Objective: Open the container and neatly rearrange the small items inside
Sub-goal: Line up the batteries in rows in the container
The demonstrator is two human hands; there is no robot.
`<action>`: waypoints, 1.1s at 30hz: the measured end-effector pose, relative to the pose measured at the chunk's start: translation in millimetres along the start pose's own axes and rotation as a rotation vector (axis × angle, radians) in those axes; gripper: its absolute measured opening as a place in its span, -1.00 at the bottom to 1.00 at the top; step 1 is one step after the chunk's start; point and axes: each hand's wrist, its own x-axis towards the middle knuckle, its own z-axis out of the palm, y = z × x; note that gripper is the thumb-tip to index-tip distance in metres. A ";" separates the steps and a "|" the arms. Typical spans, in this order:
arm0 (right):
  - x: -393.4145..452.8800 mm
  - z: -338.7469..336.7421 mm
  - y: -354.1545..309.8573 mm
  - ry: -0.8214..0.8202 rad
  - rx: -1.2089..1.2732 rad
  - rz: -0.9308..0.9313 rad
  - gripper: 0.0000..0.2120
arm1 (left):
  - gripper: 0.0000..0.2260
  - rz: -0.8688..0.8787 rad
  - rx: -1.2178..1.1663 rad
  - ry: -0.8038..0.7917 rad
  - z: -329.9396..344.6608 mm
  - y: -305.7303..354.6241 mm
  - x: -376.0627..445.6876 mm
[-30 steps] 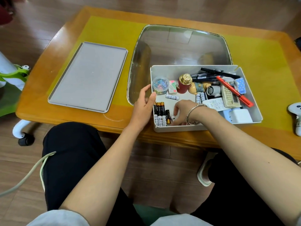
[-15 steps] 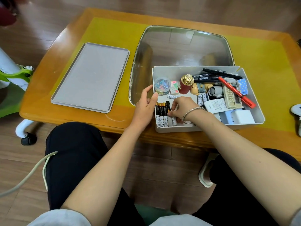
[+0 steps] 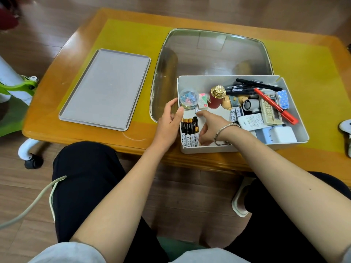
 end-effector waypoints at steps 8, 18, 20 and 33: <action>6.2 1.4 8.0 -0.055 0.074 -0.065 -0.13 | -0.62 -0.006 0.008 0.005 -0.8 -0.5 0.2; 14.8 -15.0 24.5 0.254 -0.039 -0.147 -0.57 | -0.61 -0.004 0.015 0.006 -0.7 -2.5 0.5; 20.7 -14.8 25.3 0.387 -0.102 -0.153 -0.67 | -0.61 -0.009 0.006 0.001 -0.9 -2.7 0.6; 26.8 -12.0 19.8 0.385 -0.410 -0.029 -0.78 | -0.61 -0.021 0.001 -0.009 -0.2 -1.1 -0.7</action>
